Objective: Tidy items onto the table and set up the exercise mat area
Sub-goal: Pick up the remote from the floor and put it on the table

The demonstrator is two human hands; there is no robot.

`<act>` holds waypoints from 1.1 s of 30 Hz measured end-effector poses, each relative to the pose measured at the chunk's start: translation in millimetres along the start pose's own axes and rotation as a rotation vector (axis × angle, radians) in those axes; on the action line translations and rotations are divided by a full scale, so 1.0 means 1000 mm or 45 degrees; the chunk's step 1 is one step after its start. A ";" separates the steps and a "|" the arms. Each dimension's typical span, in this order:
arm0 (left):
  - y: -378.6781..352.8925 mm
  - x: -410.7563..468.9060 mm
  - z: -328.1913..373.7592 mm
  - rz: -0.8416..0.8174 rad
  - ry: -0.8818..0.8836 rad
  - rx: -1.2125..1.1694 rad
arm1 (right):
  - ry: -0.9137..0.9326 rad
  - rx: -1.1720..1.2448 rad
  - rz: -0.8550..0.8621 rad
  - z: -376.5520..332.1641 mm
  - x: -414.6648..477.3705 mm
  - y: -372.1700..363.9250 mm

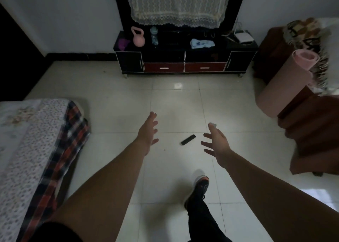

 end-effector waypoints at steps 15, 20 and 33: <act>-0.157 0.257 0.079 -0.039 0.175 0.096 | -0.228 -0.110 0.034 -0.077 0.272 -0.054; -0.196 0.331 0.051 -0.161 0.306 0.138 | -0.269 -0.132 0.152 -0.076 0.338 -0.063; -0.271 0.594 -0.251 -0.145 0.445 0.286 | -0.465 -0.381 0.177 0.209 0.599 -0.162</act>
Point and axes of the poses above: each hand's wrist, its own x-axis towards the middle knuckle, its own y-axis out of the back of the hand, z = x × y, the point moved 8 cm from there along x, towards the middle knuckle, and after that the axes turned 12 degrees about z, right-handed, at the moved point
